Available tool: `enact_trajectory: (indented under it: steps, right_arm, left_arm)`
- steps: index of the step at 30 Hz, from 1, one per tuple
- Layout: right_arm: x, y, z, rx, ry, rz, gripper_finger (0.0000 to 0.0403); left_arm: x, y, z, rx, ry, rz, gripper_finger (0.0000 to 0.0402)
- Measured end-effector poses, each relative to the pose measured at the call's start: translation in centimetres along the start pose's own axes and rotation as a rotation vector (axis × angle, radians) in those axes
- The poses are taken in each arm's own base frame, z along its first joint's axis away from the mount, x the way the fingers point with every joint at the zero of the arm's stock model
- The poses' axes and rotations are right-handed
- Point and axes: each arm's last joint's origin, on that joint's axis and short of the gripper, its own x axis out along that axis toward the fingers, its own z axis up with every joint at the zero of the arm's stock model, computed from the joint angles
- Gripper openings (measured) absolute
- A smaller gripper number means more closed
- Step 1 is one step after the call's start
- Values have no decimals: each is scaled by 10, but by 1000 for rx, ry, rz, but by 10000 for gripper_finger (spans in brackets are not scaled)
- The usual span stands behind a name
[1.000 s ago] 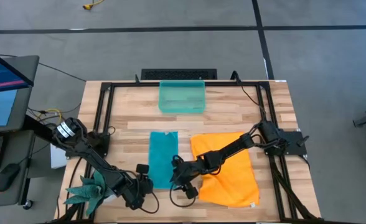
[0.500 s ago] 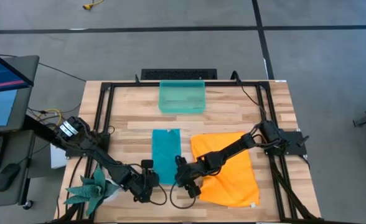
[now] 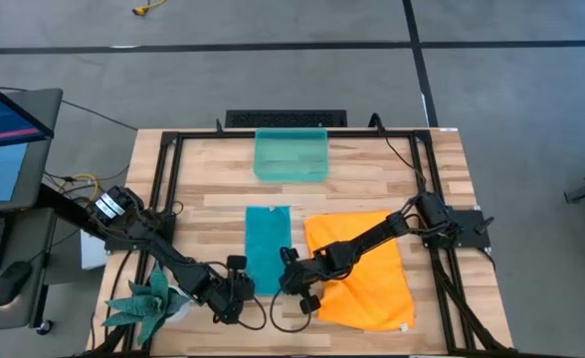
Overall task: Roll microfiber towels into tight, uniform cylinder then place into a basket
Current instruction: Roll the blue microfiber cloth
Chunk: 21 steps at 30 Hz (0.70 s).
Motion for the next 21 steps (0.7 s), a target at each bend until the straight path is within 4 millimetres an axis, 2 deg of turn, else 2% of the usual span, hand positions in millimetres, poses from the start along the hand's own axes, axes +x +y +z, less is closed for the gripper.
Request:
enact_trajectory:
  steps: [3,6,9,12,16,21]
  right_arm:
    - [0,1,2,5,-6,1,10]
    - [0,5,2,4,-7,2,24]
    - [1,5,2,23,-7,4,36]
    - [-1,7,3,29,-9,6,28]
    - [-9,12,4,22,15,18,8]
    - [-19,22,11,16,2,-9,20]
  left_arm:
    - [0,0,0,38,0,1,49]
    - [1,1,0,71,2,6,11]
    - [1,2,1,89,3,6,9]
    - [0,2,2,95,4,5,9]
    - [-3,0,5,107,17,11,3]
    - [-12,-5,11,140,24,63,4]
